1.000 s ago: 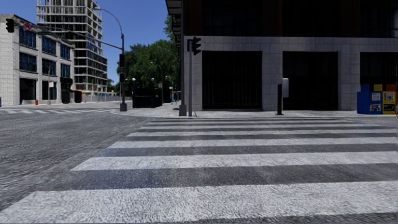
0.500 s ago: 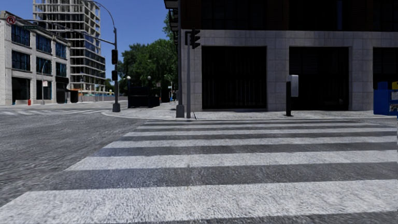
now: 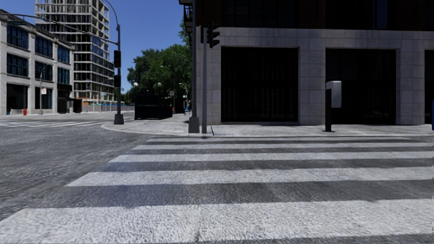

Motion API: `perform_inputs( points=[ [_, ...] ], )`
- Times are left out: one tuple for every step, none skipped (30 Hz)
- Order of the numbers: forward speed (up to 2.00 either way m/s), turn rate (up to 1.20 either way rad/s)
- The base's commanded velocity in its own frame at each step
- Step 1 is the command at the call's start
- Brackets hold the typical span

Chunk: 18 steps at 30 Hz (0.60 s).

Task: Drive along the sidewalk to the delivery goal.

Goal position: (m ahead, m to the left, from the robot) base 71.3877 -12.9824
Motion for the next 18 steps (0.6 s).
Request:
perform_inputs(
  points=[
    [2.00, 0.00],
    [2.00, 0.00],
    [2.00, 0.00],
    [2.00, 0.00],
    [2.00, 0.00],
    [2.00, 0.00],
    [2.00, 0.00],
    [2.00, 0.00],
    [2.00, 0.00],
    [2.00, 0.00],
    [2.00, 0.00],
    [2.00, 0.00],
    [2.00, 0.00],
    [2.00, 0.00],
    [2.00, 0.00],
    [2.00, 0.00],
    [2.00, 0.00],
    [2.00, 0.00]
  ],
)
